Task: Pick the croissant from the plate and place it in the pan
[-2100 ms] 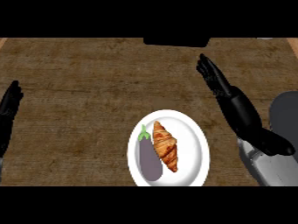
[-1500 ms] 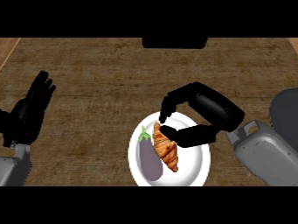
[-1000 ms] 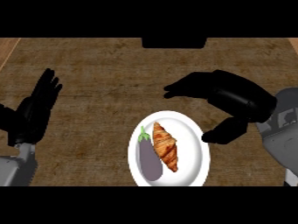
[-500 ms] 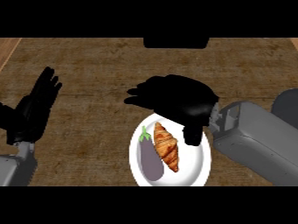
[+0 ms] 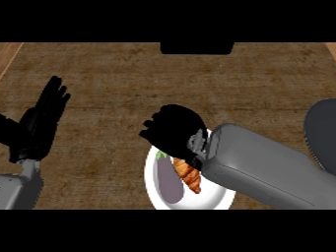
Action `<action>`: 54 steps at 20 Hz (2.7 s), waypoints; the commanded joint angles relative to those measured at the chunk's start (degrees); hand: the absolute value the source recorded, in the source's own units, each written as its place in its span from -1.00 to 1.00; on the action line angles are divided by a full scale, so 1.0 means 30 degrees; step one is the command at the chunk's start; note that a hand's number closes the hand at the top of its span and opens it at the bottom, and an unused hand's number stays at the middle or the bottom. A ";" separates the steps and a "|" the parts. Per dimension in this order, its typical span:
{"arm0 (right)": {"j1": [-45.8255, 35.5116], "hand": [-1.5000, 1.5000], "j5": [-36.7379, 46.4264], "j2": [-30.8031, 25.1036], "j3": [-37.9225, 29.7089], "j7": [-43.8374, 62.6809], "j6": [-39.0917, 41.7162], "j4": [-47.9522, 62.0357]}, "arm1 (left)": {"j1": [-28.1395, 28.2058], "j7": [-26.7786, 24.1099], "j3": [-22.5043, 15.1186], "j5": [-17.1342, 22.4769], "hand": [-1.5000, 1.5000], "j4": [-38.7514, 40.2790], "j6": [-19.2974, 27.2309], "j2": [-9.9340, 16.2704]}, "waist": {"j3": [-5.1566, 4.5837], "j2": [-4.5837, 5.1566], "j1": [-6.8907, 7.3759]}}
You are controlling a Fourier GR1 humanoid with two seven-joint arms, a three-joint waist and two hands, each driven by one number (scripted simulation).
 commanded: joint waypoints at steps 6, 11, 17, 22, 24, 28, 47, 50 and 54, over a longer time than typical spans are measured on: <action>0.1015 -1.00 0.1128 0.0209 0.0192 0.1820 0.4576 -0.3118 | 0.0887 -0.0168 0.0616 -0.0172 0.00 -0.0298 -0.0443 -0.0241 | 0.0016 -0.0043 -0.0250; 0.2505 -1.00 0.4512 0.0526 0.3100 0.2334 0.2673 -0.3617 | 0.0318 0.1110 0.0305 -0.0614 0.00 -0.1443 -0.0270 -0.0200 | 0.0032 -0.0009 -0.0140; 0.2887 -1.00 0.5920 0.2998 0.1934 0.2618 0.3635 -0.2938 | 0.0007 0.1119 0.1325 -0.0508 0.00 -0.0954 -0.0845 -0.0346 | 0.0025 0.0016 -0.0082; 0.3788 -1.00 0.7503 0.3872 0.2668 0.2367 0.3328 -0.1312 | 0.1149 0.1017 0.0972 -0.1075 0.00 -0.1929 -0.0892 -0.0861 | 0.0025 0.0024 0.0002; 0.4747 -1.00 0.8073 0.4191 0.3303 0.3367 0.3912 -0.1874 | 0.0630 0.0825 0.1353 -0.0853 0.00 -0.0623 -0.1300 -0.0914 | 0.0021 0.0024 -0.0124; 0.3824 -1.00 0.9517 0.3592 0.2541 0.1618 0.2416 -0.0004 | -0.0042 0.0962 0.1211 -0.1609 0.00 -0.0548 -0.0941 -0.1374 | 0.0025 0.0056 -0.0087; 0.5484 -1.00 1.4351 0.5470 0.1696 -0.2363 -0.1768 0.5863 | -0.0360 0.0887 0.2577 -0.1842 0.00 0.0256 -0.2385 -0.1817 | 0.0025 0.0060 -0.0054; 0.5285 -1.00 1.4348 0.5078 0.0869 -0.3882 -0.2030 0.6572 | 0.0712 0.2218 0.1867 -0.2357 0.00 -0.2208 -0.1582 -0.2286 | 0.0030 0.0037 0.0012; 0.5491 -1.00 1.4834 0.4895 0.0719 -0.4326 -0.1339 0.6397 | 0.0052 0.0473 0.2669 -0.2373 0.00 -0.0097 -0.2398 -0.2247 | 0.0023 0.0046 -0.0124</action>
